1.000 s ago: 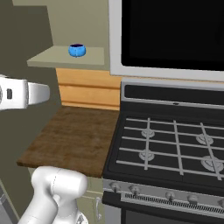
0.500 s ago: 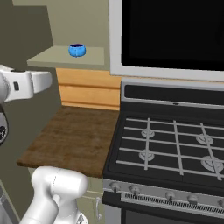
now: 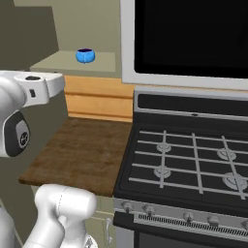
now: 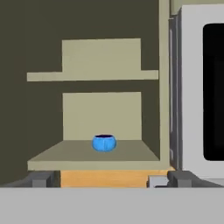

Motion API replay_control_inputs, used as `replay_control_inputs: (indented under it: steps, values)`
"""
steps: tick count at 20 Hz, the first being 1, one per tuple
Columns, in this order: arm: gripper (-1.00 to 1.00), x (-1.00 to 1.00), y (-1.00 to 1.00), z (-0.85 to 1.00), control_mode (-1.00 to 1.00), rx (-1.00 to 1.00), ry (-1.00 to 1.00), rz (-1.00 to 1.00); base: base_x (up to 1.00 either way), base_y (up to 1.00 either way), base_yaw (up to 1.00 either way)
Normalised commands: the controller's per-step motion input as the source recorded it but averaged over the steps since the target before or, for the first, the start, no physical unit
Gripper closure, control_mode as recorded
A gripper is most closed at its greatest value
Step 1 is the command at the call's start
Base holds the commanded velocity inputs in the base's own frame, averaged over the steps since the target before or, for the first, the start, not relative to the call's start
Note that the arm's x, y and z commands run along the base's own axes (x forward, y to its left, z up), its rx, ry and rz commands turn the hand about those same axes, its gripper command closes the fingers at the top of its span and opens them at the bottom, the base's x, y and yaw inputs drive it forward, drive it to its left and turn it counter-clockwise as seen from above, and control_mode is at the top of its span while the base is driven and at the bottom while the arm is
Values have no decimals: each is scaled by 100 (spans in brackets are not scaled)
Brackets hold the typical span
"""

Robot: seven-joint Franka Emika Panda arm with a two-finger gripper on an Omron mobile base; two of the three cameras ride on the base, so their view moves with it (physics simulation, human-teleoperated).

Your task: Gather all objects into one cabinet and sort the glasses and bowls to opposite sides.

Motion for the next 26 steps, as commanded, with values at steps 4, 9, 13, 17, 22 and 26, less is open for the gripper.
replay_control_inputs:
  steps: [4,9,13,17,22,26]
  values:
    - [-100,17,22,13,-100,0,8,0,0,0,0]
    - [-100,23,7,1,-100,0,33,0,0,0,0]
    - [-100,43,1,0,-100,0,33,0,0,0,0]
    - [-100,46,3,0,-100,0,11,0,0,0,0]
    - [-100,31,7,0,-100,0,0,0,0,0,0]
    - [-100,23,11,0,-100,0,0,0,0,0,0]
